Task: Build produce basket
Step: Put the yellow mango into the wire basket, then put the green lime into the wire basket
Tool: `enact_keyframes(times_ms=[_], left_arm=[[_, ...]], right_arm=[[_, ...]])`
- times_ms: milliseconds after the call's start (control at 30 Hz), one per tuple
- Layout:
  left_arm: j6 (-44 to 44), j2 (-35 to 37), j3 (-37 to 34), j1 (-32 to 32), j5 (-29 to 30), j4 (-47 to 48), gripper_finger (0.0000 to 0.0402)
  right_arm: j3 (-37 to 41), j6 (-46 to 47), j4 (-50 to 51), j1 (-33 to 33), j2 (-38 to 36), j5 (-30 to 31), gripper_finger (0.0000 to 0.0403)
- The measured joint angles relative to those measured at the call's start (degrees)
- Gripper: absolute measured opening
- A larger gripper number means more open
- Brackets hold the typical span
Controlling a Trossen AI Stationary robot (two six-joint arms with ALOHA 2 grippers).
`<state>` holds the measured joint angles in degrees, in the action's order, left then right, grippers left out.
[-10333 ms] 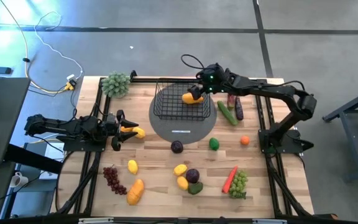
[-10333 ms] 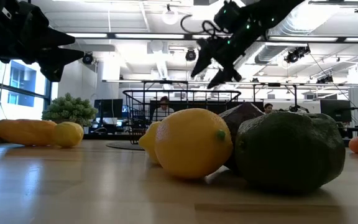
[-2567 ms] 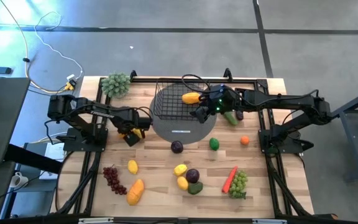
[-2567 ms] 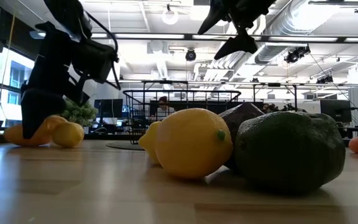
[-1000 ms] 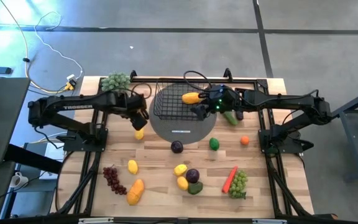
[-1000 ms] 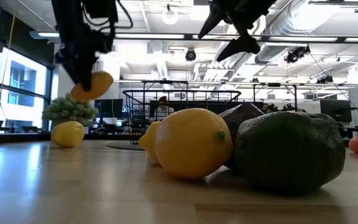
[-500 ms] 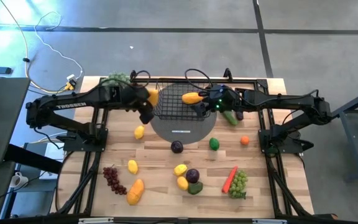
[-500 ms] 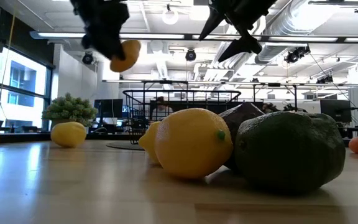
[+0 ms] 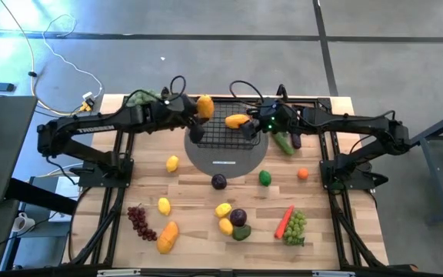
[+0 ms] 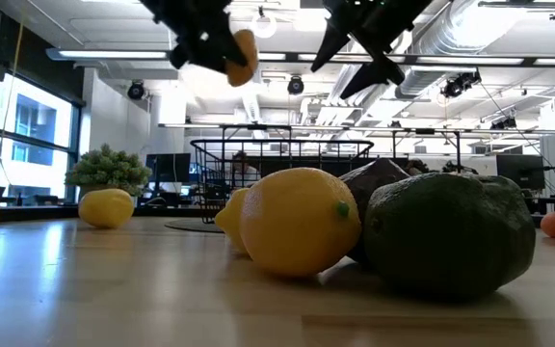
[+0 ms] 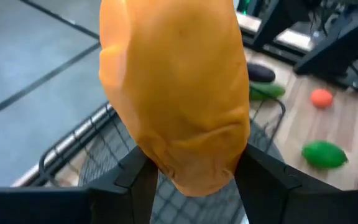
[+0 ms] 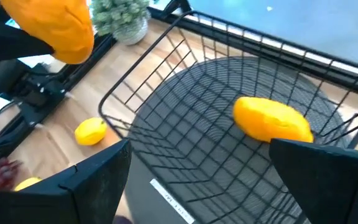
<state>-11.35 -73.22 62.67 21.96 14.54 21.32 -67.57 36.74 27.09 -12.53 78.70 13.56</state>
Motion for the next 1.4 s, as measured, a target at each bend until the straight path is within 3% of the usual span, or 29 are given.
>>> enact_keyframes(times_ms=[233,533,800,1100,1400], left_arm=[[-1.9,-5.6,0.0,2.6,-0.5,-2.4,0.0192],[-2.9,-11.0,0.0,5.2,-2.0,-2.3,0.0243],[-6.2,-14.3,0.0,8.4,-1.9,-1.9,0.0265],[-8.6,-10.9,2.5,12.9,-8.1,4.2,0.0265],[-8.8,-2.5,7.1,12.0,-10.1,20.4,0.0264]], right_arm=[[0.0,0.2,-0.6,-4.5,-0.2,0.0,0.0365],[-2.7,-8.7,-1.0,-10.5,-0.4,-0.3,0.0365],[-7.4,-15.1,1.3,-13.8,-0.4,-0.4,0.0365],[-11.7,-17.7,5.3,-14.3,-0.4,-1.5,0.0365],[-11.9,-12.6,10.4,-11.0,-0.4,-5.3,0.0365]])
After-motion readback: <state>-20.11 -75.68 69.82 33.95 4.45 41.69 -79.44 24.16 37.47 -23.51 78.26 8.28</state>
